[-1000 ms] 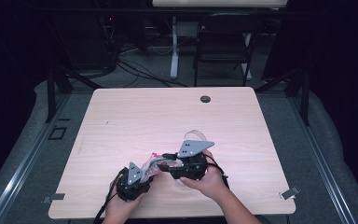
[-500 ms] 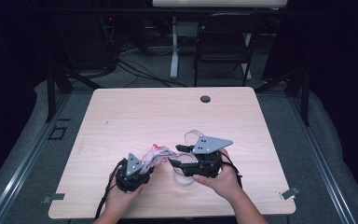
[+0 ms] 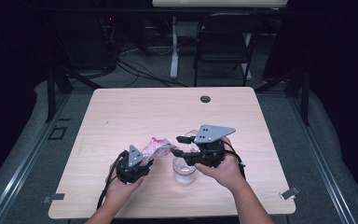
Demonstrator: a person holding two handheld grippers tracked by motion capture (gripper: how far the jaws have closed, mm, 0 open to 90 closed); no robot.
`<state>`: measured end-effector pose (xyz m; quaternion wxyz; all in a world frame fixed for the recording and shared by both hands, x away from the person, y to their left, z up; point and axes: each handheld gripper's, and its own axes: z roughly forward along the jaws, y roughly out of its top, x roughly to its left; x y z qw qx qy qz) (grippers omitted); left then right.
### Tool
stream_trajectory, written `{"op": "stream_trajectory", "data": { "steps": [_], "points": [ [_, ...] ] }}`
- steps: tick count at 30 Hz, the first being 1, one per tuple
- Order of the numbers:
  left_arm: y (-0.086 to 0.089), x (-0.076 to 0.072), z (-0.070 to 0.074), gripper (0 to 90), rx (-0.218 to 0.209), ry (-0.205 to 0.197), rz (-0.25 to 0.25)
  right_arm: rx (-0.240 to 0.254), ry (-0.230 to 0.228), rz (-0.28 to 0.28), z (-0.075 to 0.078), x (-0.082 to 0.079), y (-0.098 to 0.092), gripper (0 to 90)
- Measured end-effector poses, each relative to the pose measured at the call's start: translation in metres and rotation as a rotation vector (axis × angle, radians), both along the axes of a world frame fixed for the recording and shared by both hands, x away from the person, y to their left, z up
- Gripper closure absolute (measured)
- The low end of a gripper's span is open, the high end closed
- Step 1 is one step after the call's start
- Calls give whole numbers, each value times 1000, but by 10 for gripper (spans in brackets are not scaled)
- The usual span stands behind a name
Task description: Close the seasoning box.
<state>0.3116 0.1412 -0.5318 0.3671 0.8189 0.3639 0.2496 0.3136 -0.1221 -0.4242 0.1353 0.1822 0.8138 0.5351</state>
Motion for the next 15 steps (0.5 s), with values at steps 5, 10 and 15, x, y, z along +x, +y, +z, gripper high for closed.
{"op": "stream_trajectory", "data": {
  "steps": [5, 10, 15],
  "points": [
    [-5, 5, 11, 596, 58, -34, -13, 30, -33, -20, 4, -6, -11, 551],
    [-12, 9, 21, 596, 111, -81, -12, 43, -32, -43, 3, -9, -19, 550],
    [-22, 14, 28, 599, 186, -151, -26, 52, -36, -47, 3, -12, -22, 549]
  ]
}}
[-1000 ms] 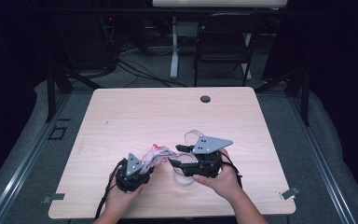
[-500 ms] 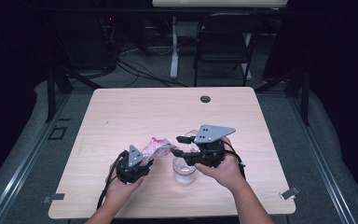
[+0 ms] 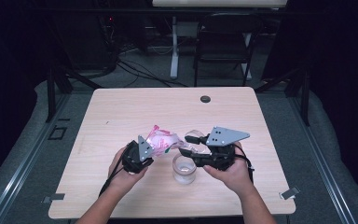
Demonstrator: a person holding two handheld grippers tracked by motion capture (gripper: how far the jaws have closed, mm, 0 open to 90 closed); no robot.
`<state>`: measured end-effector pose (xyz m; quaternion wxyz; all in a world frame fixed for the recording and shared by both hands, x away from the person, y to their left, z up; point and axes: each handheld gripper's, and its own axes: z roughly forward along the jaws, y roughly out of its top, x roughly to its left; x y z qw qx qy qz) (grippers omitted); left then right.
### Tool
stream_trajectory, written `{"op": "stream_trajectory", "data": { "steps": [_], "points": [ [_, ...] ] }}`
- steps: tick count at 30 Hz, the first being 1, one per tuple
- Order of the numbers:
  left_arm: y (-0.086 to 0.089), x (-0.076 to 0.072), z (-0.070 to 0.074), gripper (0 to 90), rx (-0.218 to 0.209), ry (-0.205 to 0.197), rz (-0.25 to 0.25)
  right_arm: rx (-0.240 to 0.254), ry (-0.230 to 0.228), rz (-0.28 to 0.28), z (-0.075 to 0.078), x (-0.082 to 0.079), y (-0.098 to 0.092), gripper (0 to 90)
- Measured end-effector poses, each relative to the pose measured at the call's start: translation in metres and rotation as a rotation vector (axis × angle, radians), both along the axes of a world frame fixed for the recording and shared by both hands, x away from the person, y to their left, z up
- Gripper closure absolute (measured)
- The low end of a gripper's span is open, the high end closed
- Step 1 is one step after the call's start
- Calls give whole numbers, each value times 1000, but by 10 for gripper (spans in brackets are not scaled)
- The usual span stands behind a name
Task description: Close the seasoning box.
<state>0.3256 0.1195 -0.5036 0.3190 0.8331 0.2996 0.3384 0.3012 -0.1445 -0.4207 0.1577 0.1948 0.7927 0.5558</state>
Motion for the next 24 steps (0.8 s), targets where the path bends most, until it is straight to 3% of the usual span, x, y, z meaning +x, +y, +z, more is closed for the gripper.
{"op": "stream_trajectory", "data": {
  "steps": [5, 9, 17, 24],
  "points": [
    [-5, 3, 0, 601, 35, -41, -27, -5, -4, -11, -2, -1, 2, 545],
    [-3, -2, -5, 602, 30, -54, -30, -34, -10, -6, -6, -1, 9, 545],
    [1, -10, -10, 603, 45, -36, -24, -103, -49, 42, -9, -8, 24, 546],
    [-2, -12, -13, 603, 64, -25, -38, -124, -57, 84, -10, -14, 31, 536]
  ]
}}
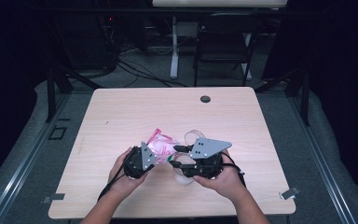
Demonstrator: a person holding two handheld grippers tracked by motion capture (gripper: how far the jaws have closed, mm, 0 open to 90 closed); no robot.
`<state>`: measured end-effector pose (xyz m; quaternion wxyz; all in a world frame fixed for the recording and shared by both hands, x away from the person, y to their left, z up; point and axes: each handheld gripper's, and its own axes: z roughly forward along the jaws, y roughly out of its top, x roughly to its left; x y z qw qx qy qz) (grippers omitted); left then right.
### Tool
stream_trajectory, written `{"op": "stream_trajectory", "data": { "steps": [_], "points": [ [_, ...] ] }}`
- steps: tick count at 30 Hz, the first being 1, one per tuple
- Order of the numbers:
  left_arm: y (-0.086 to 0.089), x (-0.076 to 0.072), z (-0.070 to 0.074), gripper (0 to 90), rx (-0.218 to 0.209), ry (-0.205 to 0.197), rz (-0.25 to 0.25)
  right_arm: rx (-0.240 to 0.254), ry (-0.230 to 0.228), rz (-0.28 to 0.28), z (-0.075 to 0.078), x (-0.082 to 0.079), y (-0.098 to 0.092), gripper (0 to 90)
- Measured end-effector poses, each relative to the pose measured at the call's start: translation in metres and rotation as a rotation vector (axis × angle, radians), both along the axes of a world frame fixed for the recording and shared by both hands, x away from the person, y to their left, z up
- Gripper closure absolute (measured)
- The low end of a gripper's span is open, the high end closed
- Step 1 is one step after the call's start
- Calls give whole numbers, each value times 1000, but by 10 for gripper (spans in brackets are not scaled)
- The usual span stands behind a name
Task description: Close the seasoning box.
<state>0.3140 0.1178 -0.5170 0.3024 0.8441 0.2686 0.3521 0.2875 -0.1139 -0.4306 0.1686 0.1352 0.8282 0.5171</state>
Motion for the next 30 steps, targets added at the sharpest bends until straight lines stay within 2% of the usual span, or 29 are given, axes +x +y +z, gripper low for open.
{"op": "stream_trajectory", "data": {
  "steps": [3, 8, 10, 11, 19, 21, 22, 24, 26, 27, 28, 30],
  "points": [
    [-1, 0, -2, 603, 8, 7, -9, -23, -4, 23, -3, -1, 4, 519],
    [-1, 1, -3, 604, 14, 23, -22, -33, -13, 41, -4, -3, 8, 531],
    [-1, 1, -4, 604, 11, 18, -16, -33, -11, 44, -5, -3, 9, 561],
    [0, 1, -5, 604, 9, 21, -15, -42, -10, 45, -6, -3, 9, 609],
    [1, 2, -5, 604, 6, 31, -11, -51, 5, 38, -8, -2, 8, 735],
    [2, 2, -5, 605, 0, 35, -10, -53, 29, 45, -10, 0, 6, 812],
    [2, 2, -5, 605, 0, 36, -10, -53, 29, 45, -10, 0, 6, 812],
    [2, 2, -5, 606, -1, 34, -8, -49, 57, 54, -11, 1, 5, 876],
    [3, 2, -4, 606, 1, 33, -11, -39, 75, 60, -12, 2, 4, 891],
    [3, 2, -4, 606, -5, 31, -11, -28, 100, 67, -13, 3, 4, 897],
    [3, 2, -4, 606, -5, 31, -11, -28, 100, 67, -13, 3, 4, 897],
    [3, 1, -4, 606, -1, 12, -12, -8, 137, 66, -13, 4, 3, 900]
  ]
}}
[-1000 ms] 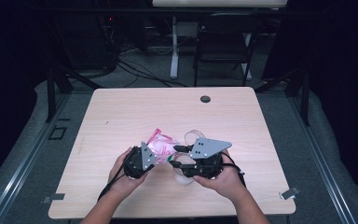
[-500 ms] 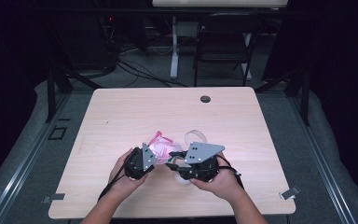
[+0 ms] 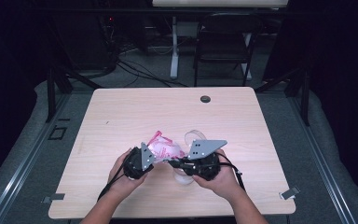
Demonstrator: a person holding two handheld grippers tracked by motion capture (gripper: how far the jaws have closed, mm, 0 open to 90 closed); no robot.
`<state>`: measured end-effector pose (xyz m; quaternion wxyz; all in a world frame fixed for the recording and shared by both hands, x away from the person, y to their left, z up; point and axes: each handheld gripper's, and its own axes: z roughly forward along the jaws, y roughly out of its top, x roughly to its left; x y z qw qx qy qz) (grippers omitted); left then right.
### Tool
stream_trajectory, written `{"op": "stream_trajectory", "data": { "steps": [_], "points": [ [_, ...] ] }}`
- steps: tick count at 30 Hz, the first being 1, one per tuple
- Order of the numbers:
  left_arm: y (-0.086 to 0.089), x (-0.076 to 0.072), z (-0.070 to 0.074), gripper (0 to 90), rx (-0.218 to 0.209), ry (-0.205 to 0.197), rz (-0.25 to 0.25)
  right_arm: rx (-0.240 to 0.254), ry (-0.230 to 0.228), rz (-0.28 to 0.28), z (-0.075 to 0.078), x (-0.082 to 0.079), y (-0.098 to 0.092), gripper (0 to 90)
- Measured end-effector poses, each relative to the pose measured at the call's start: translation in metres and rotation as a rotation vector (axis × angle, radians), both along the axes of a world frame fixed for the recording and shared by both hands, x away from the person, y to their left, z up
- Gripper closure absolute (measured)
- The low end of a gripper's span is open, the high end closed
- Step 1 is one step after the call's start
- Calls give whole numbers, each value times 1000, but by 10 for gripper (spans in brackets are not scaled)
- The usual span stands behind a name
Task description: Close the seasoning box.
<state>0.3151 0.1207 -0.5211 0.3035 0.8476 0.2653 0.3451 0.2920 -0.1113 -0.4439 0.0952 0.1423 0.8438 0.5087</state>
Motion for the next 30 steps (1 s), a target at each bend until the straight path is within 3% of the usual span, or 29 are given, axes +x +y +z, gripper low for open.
{"op": "stream_trajectory", "data": {
  "steps": [3, 4, 5, 6, 7, 8, 9, 10, 11, 18, 30],
  "points": [
    [1, -1, 2, 607, -13, -12, 1, 53, 80, -12, -1, 6, -5, 900],
    [1, -1, 2, 607, -13, -12, 1, 53, 80, -12, -1, 6, -5, 900],
    [2, -1, 3, 607, -18, -17, 1, 86, 126, -19, -2, 9, -7, 900],
    [3, -2, 4, 607, -23, -16, 0, 86, 126, -19, -2, 9, -7, 900],
    [3, -2, 4, 609, -28, -21, 3, 115, 169, -27, -2, 11, -9, 900],
    [4, -2, 5, 609, -32, -23, 1, 115, 169, -27, -2, 11, -9, 900],
    [4, -2, 5, 610, -41, -27, 2, 146, 210, -38, -4, 15, -11, 900],
    [4, -3, 6, 610, -40, -31, -1, 146, 210, -38, -4, 15, -11, 900],
    [5, -4, 7, 612, -48, -45, 1, 170, 239, -50, -4, 17, -14, 900],
    [2, -9, 8, 615, 10, -109, -8, 199, 253, -99, -3, 20, -19, 900],
    [-6, -15, 6, 619, 116, -203, -6, 196, 214, -174, -4, 20, -22, 900]
  ]
}}
